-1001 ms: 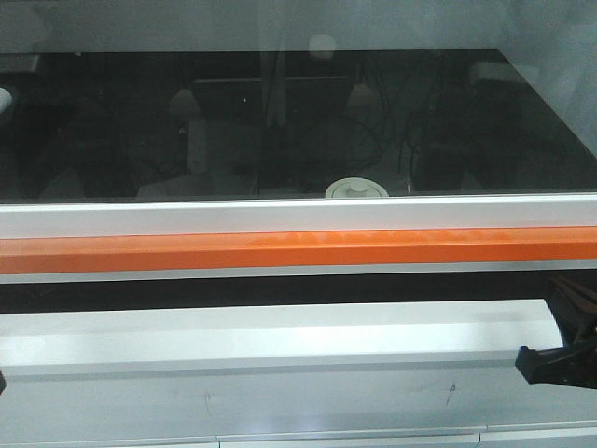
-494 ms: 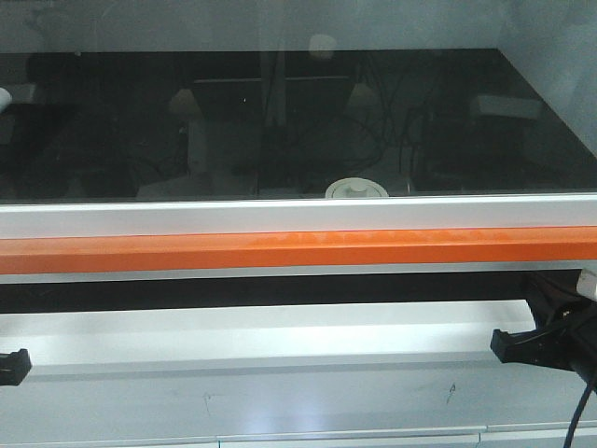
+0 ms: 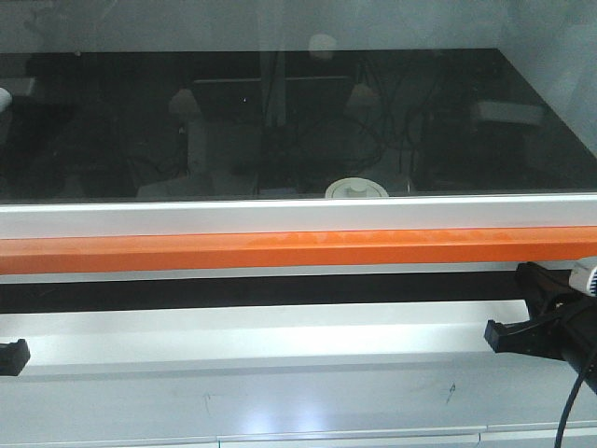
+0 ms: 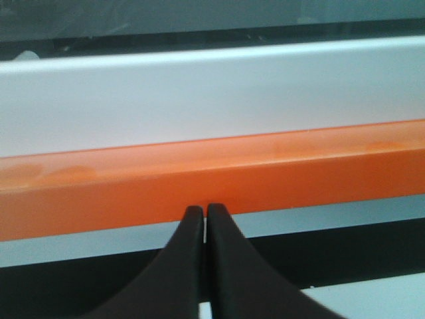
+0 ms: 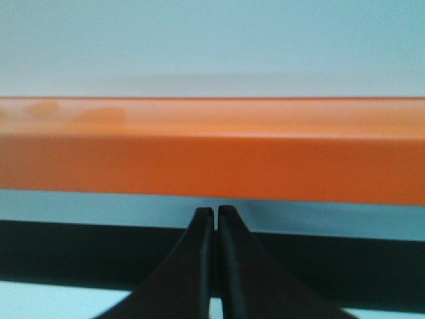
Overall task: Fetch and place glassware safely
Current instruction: 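Raise both grippers up under the orange sash handle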
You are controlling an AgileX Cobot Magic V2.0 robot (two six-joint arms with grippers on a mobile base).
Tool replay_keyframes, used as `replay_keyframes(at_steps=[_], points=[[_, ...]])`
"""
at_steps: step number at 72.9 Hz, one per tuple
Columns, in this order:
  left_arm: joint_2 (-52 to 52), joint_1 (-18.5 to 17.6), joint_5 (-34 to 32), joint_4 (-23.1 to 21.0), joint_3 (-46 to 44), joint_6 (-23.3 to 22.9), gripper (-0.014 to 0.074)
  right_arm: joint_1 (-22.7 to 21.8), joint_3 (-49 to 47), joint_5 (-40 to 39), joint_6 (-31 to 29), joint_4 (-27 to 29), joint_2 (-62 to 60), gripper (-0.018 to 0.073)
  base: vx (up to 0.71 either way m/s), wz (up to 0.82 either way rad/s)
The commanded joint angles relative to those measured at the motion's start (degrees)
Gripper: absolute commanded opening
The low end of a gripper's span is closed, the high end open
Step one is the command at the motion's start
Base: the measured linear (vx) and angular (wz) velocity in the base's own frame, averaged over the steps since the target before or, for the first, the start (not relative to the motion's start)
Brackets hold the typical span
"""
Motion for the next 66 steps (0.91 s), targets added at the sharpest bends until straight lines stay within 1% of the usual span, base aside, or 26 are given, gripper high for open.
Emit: replay_keyframes(at_steps=[1,21,50,66], points=[[0.36,-0.08,-4.79,-0.51,-1.51,0.05,-0.0007,0.13,-1.50,-5.98,-0.31,-0.56,-0.27,-0.0001,0.00,0.00],[4.63,-0.08,-5.37,-0.51,-1.51,0.05,-0.0007,0.13,-1.50,-6.50,-0.31,-0.56,0.09,-0.0001,0.00,0.00],[9.86,-0.08,-13.05,-0.51,-1.51,0.05,-0.0007,0.13,-1.50,-6.56,-0.31,-0.56,0.09,-0.0001,0.00,0.00],[12.02,-0.08,-15.34,-0.51,-1.51,0.05,-0.0007,0.13,-1.50,-7.48,-0.37,-0.56,0.09,-0.0001,0.00,0.00]])
